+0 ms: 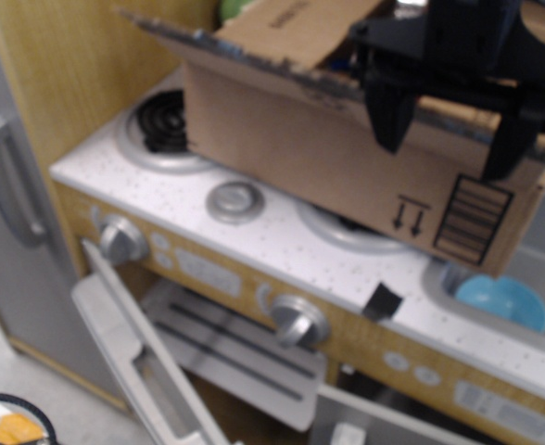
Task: Close large4fbox flaps
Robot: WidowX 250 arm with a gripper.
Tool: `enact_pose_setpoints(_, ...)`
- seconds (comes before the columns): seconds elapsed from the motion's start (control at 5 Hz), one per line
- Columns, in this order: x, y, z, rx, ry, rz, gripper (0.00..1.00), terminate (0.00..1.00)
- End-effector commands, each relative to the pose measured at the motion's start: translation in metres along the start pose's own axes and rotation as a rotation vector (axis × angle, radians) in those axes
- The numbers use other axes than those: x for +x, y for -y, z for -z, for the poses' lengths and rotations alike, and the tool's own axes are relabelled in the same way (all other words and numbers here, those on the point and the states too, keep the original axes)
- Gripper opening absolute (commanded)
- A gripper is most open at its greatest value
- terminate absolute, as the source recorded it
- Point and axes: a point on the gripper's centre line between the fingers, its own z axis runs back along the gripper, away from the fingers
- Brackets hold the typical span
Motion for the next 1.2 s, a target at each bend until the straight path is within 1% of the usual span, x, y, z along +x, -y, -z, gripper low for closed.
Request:
enact_pose_setpoints(0.0,0.061,-0.015,0.0,-0.009,0.145,0.147,1.0,0.0)
enact_pose_setpoints(0.2,0.072,-0.019,0.008,-0.021,0.191,0.186,1.0,0.0)
enact_pose_setpoints(0.4,0.079,-0.021,0.023,-0.053,0.259,0.227,1.0,0.0)
enact_pose_setpoints(0.6,0.089,-0.021,0.047,-0.127,0.345,0.217,1.0,0.0)
enact_pose_setpoints(0.8,0.084,-0.024,0.093,-0.191,0.369,0.224,1.0,0.0)
enact_pose_setpoints(1.0,0.084,-0.026,0.108,-0.248,0.341,0.236,1.0,1.0)
